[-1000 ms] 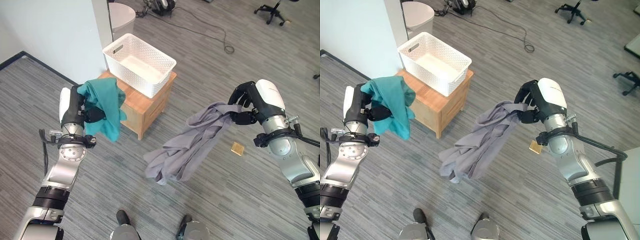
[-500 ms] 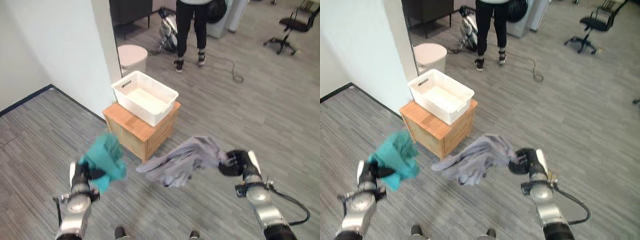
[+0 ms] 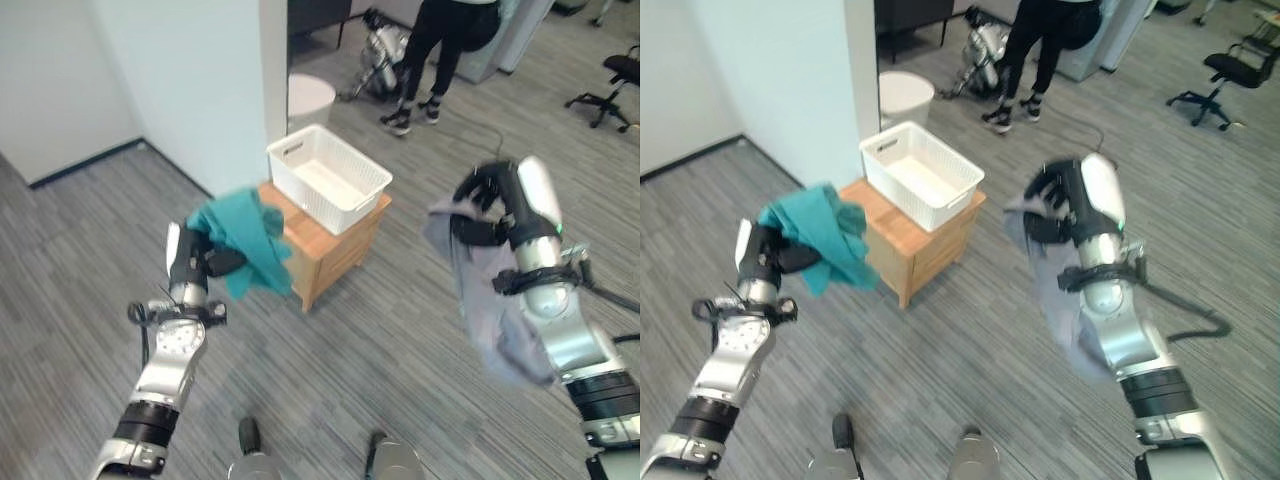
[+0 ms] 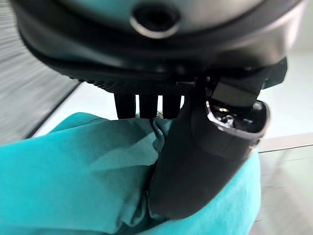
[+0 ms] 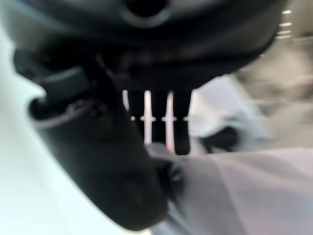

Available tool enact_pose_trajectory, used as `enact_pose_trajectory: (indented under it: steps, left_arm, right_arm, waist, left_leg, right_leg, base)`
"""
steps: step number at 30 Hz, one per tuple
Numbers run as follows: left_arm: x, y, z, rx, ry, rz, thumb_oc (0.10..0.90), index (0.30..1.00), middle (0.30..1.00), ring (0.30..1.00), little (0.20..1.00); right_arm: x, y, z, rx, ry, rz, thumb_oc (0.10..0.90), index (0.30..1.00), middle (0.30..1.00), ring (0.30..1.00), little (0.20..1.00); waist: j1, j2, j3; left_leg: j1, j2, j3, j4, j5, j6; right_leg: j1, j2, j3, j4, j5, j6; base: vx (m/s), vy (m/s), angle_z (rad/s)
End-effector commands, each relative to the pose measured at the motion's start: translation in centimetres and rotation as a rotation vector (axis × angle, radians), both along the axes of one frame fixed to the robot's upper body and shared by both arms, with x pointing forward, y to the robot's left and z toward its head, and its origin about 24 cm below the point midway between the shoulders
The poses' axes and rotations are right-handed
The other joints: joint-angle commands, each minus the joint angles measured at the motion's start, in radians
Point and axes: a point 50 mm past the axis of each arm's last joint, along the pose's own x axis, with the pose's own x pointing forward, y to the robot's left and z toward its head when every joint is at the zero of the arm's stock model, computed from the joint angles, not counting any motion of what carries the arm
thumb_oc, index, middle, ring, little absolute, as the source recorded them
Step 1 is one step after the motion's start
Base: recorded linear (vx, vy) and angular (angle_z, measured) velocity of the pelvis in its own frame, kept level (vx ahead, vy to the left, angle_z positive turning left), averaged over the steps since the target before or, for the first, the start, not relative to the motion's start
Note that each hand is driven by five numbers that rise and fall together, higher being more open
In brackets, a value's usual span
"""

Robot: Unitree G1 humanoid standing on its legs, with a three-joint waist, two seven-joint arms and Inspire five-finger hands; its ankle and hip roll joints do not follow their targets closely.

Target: Pick up bed clothes into laundry basket.

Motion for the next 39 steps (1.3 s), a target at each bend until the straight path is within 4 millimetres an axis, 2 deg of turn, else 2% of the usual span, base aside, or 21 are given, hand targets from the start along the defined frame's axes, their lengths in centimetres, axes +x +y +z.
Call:
enact_pose_trajectory:
  steps: [1,4,5,6,8,9,11,12,14,15,17,19,21,24,27,29,31,32,34,36,39]
  left_arm:
    - [0.1,-0.7,5.1,0.034,-0.260,-0.056,0.400,0.300,0.300,0.300,0.300]
    - [-0.2,-0.5,4.7,0.073,-0.243,-0.063,0.400,0.300,0.300,0.300,0.300]
    - [-0.6,-0.2,4.1,0.066,-0.225,-0.044,0.400,0.300,0.300,0.300,0.300]
    - [-1.3,0.3,3.0,0.037,-0.196,-0.029,0.400,0.300,0.300,0.300,0.300]
    - [-1.4,0.4,3.0,0.035,-0.196,-0.027,0.400,0.300,0.300,0.300,0.300]
    - [-1.6,0.5,2.5,0.009,-0.176,-0.037,0.400,0.300,0.300,0.300,0.300]
    - [-1.6,0.6,2.3,0.004,-0.168,-0.037,0.400,0.300,0.300,0.300,0.300]
    - [-1.8,0.7,1.8,-0.001,-0.147,-0.040,0.400,0.300,0.300,0.300,0.300]
    - [-2.0,0.7,1.6,-0.004,-0.141,-0.042,0.400,0.300,0.300,0.300,0.300]
    - [-2.3,0.6,1.1,0.003,-0.120,-0.056,0.400,0.300,0.300,0.300,0.300]
    - [-2.7,0.6,0.3,-0.003,-0.087,-0.061,0.400,0.300,0.300,0.300,0.300]
    - [-2.8,0.6,0.0,0.000,-0.076,-0.062,0.400,0.300,0.300,0.300,0.300]
    - [-3.2,0.5,-0.9,-0.019,-0.043,-0.057,0.400,0.300,0.300,0.300,0.300]
    - [-3.2,0.8,-0.9,-0.011,-0.039,-0.040,0.400,0.300,0.300,0.300,0.300]
    - [-2.9,0.9,-0.7,-0.007,-0.047,-0.028,0.400,0.300,0.300,0.300,0.300]
    - [-2.9,0.9,-0.7,-0.013,-0.045,-0.026,0.400,0.300,0.300,0.300,0.300]
    - [-3.1,0.8,-1.0,-0.043,-0.041,-0.042,0.400,0.300,0.300,0.300,0.300]
    - [-3.1,0.8,-1.0,-0.045,-0.041,-0.041,0.400,0.300,0.300,0.300,0.300]
    - [-3.4,1.0,-1.2,-0.065,-0.032,-0.048,0.400,0.300,0.300,0.300,0.300]
    - [-3.7,1.6,-1.7,-0.059,-0.008,-0.043,0.400,0.300,0.300,0.300,0.300]
    - [-5.0,2.4,-3.4,-0.057,0.064,-0.017,0.400,0.300,0.300,0.300,0.300]
  right_arm:
    - [-1.1,-1.2,5.1,-0.039,-0.242,-0.063,0.400,0.300,0.300,0.300,0.300]
    - [-2.4,-2.7,6.7,-0.087,-0.307,-0.122,0.400,0.300,0.300,0.300,0.300]
    - [-2.5,-2.6,7.1,-0.076,-0.327,-0.114,0.400,0.300,0.300,0.300,0.300]
    - [-2.7,-2.1,8.6,-0.096,-0.379,-0.089,0.400,0.300,0.300,0.300,0.300]
    - [-2.7,-2.0,8.6,-0.097,-0.378,-0.087,0.400,0.300,0.300,0.300,0.300]
    - [-3.1,-1.8,12.0,-0.163,-0.474,-0.103,0.400,0.300,0.300,0.300,0.300]
    - [-3.1,-1.9,12.6,-0.183,-0.481,-0.116,0.400,0.300,0.300,0.300,0.300]
    - [-2.8,-2.2,13.6,-0.222,-0.477,-0.158,0.400,0.300,0.300,0.300,0.300]
    - [-2.8,-2.5,14.1,-0.238,-0.476,-0.177,0.400,0.300,0.300,0.300,0.300]
    - [-2.7,-3.2,14.5,-0.247,-0.460,-0.201,0.400,0.300,0.300,0.300,0.300]
    - [-2.6,-4.0,14.9,-0.229,-0.450,-0.227,0.400,0.300,0.300,0.300,0.300]
    - [-2.6,-4.2,15.2,-0.216,-0.455,-0.234,0.400,0.300,0.300,0.300,0.300]
    - [-2.1,-3.8,16.0,-0.221,-0.462,-0.225,0.400,0.300,0.300,0.300,0.300]
    - [-1.4,-3.0,16.3,-0.222,-0.463,-0.211,0.400,0.300,0.300,0.300,0.300]
    - [-0.6,-2.7,17.3,-0.271,-0.452,-0.248,0.400,0.300,0.300,0.300,0.300]
    - [-0.3,-2.9,17.3,-0.277,-0.443,-0.271,0.400,0.300,0.300,0.300,0.300]
    - [0.8,-4.9,17.5,-0.260,-0.378,-0.387,0.400,0.300,0.300,0.300,0.300]
    - [0.8,-4.9,17.5,-0.261,-0.378,-0.386,0.400,0.300,0.300,0.300,0.300]
    - [0.9,-5.8,17.4,-0.266,-0.354,-0.431,0.400,0.300,0.300,0.300,0.300]
    - [0.7,-6.6,17.3,-0.279,-0.346,-0.475,0.400,0.300,0.300,0.300,0.300]
    - [0.8,-7.5,16.9,-0.233,-0.331,-0.502,0.400,0.300,0.300,0.300,0.300]
  waist:
    - [0.007,0.035,-0.075]
    - [-0.011,0.014,-0.103]
    - [-0.020,0.012,-0.117]
    - [-0.014,0.010,-0.122]
    - [-0.019,0.013,-0.120]
    - [0.019,-0.029,-0.078]
    - [0.019,-0.055,-0.073]
    - [0.045,-0.069,-0.056]
    - [0.055,-0.077,-0.060]
    - [0.070,-0.072,-0.067]
    - [0.090,-0.038,-0.090]
    - [0.108,-0.029,-0.091]
    - [0.123,-0.026,-0.129]
    - [0.133,-0.027,-0.125]
    - [0.120,-0.020,-0.097]
    - [0.118,-0.016,-0.095]
    - [0.130,-0.016,-0.097]
    - [0.127,-0.015,-0.098]
    - [0.122,-0.018,-0.104]
    - [0.121,-0.027,-0.112]
    - [0.136,-0.045,-0.137]
  left_leg:
    - [0.436,0.033,-0.033,-0.483,-0.038,-0.078]
    - [0.481,0.035,-0.056,-0.480,-0.069,-0.095]
    - [0.497,0.048,-0.065,-0.441,-0.089,-0.102]
    - [0.469,0.082,-0.067,-0.284,-0.052,-0.122]
    - [0.461,0.087,-0.071,-0.268,-0.058,-0.127]
    - [0.255,0.137,-0.116,0.154,0.104,-0.143]
    - [0.213,0.129,-0.096,0.198,0.107,-0.124]
    - [0.144,0.104,-0.064,0.235,0.047,-0.106]
    - [0.114,0.070,-0.050,0.193,0.025,-0.093]
    - [0.101,0.024,-0.023,0.027,-0.011,-0.064]
    - [0.105,-0.012,0.017,-0.249,0.093,-0.063]
    - [0.084,-0.018,0.017,-0.303,0.135,-0.063]
    - [0.176,-0.051,0.018,-0.451,0.152,-0.032]
    - [0.225,-0.041,0.045,-0.469,0.139,-0.024]
    - [0.264,-0.008,0.050,-0.480,0.135,-0.018]
    - [0.271,-0.005,0.051,-0.483,0.132,-0.017]
    - [0.270,-0.006,0.023,-0.483,0.114,-0.025]
    - [0.270,-0.004,0.021,-0.483,0.112,-0.027]
    - [0.266,-0.005,-0.008,-0.483,0.101,-0.039]
    - [0.268,-0.006,-0.027,-0.483,0.091,-0.050]
    - [0.292,0.006,-0.013,-0.483,0.078,-0.065]
  right_leg:
    - [-0.106,0.043,0.009,-0.179,0.066,0.008]
    - [-0.066,0.039,0.015,-0.198,0.076,0.005]
    - [-0.046,0.050,0.021,-0.192,0.080,-0.007]
    - [0.001,0.071,0.014,-0.182,0.059,-0.037]
    - [0.002,0.074,0.011,-0.181,0.058,-0.041]
    - [0.100,0.113,-0.007,-0.192,0.012,-0.131]
    - [0.116,0.116,-0.009,-0.200,0.003,-0.148]
    - [0.157,0.127,0.000,-0.203,-0.026,-0.152]
    - [0.169,0.123,0.006,-0.208,-0.030,-0.147]
    - [0.179,0.138,0.010,-0.213,-0.042,-0.132]
    - [0.205,0.171,0.010,-0.214,-0.074,-0.116]
    - [0.226,0.187,0.016,-0.214,-0.094,-0.117]
    - [0.242,0.209,0.005,-0.141,-0.116,-0.115]
    - [0.188,0.206,-0.019,0.027,-0.125,-0.081]
    - [0.038,0.196,-0.025,0.303,-0.069,-0.004]
    - [0.008,0.189,-0.029,0.346,-0.066,0.000]
    - [0.003,0.129,-0.029,0.214,-0.095,-0.043]
    - [0.007,0.131,-0.031,0.208,-0.095,-0.044]
    - [0.016,0.114,0.023,0.047,-0.090,-0.055]
    - [0.046,0.083,0.055,-0.082,-0.044,-0.043]
    - [0.080,0.047,0.027,-0.127,0.032,-0.028]
  base:
    - [0.20,-0.096,0.68]
    - [0.33,-0.202,0.31]
    - [0.46,-0.323,0.97]
    - [0.33,-0.256,0.62]
    - [0.16,-0.281,0.03]
    - [0.13,-0.386,-0.03]
    - [0.19,-0.367,0.12]
    - [0.20,-0.227,0.25]
    - [0.22,-0.071,-0.02]
    - [0.37,0.031,-0.01]
    - [0.35,0.078,0.17]
    - [0.27,0.052,0.07]
    - [0.41,0.093,-0.30]
    - [0.17,0.059,-0.22]
    - [0.09,0.016,-0.24]
    - [0.10,-0.010,0.13]
    - [0.21,-0.152,0.13]
    - [0.17,-0.169,0.21]
    - [0.17,-0.170,0.40]
    - [0.19,-0.197,0.46]
    - [0.18,-0.157,0.44]
